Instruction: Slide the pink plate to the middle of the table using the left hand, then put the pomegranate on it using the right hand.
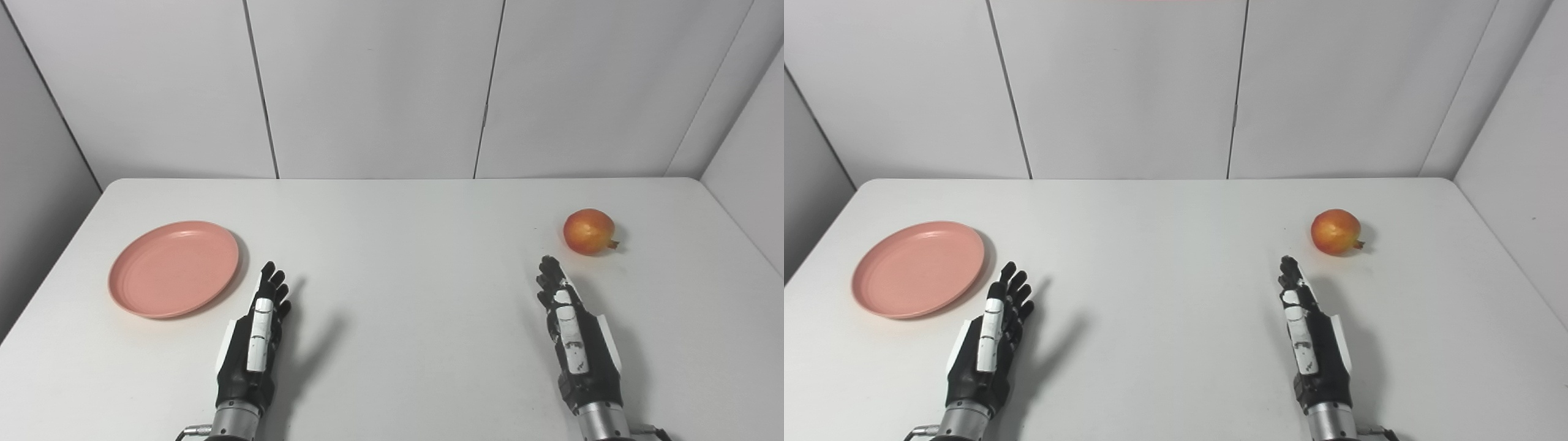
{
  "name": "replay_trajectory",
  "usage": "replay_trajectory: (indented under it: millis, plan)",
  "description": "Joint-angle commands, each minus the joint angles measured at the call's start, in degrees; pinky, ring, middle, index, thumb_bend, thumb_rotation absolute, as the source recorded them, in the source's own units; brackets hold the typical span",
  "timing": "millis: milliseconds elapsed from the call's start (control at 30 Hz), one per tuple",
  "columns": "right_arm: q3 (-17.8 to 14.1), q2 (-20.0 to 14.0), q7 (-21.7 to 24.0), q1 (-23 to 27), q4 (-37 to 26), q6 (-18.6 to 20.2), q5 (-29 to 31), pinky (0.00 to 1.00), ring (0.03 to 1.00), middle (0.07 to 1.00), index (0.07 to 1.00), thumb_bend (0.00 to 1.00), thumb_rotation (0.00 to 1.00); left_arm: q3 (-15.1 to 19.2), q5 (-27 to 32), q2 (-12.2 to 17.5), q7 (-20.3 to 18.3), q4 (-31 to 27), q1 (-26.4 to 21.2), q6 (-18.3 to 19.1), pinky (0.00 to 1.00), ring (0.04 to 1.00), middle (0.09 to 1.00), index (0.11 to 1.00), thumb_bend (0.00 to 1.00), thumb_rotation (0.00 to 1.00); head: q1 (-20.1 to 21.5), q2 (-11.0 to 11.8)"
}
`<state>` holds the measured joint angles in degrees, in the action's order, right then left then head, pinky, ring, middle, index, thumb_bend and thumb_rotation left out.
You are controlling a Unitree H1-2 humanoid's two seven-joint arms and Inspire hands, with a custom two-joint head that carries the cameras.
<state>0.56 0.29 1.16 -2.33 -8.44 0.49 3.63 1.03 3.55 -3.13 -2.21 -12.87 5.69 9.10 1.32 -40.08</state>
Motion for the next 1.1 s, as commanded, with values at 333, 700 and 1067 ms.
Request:
replay_trajectory:
  millis: [333,700,1067]
  plan:
    - [-0.19,0.50,-0.44,1.20,-2.79,3.66,0.23,1.00,0.984,0.969,0.957,0.51,1.00,0.25,0.68,1.43,-0.77,-0.35,2.59,-3.49,1.00,1.000,1.000,1.000,0.59,1.00,-0.11,-0.01]
    - [-0.04,0.55,-0.57,1.18,-2.98,3.66,-0.38,1.00,0.983,0.969,0.953,0.56,1.00,0.04,-0.21,1.40,-0.45,-0.92,2.70,-2.94,1.00,1.000,1.000,1.000,0.66,1.00,-0.08,0.00]
    - [0.07,0.46,-0.36,1.23,-2.77,3.46,-0.30,1.00,0.981,0.968,0.953,0.61,1.00,0.16,-0.10,1.36,-0.40,-0.68,2.58,-2.88,1.00,1.000,1.000,1.000,0.69,1.00,-0.05,0.05]
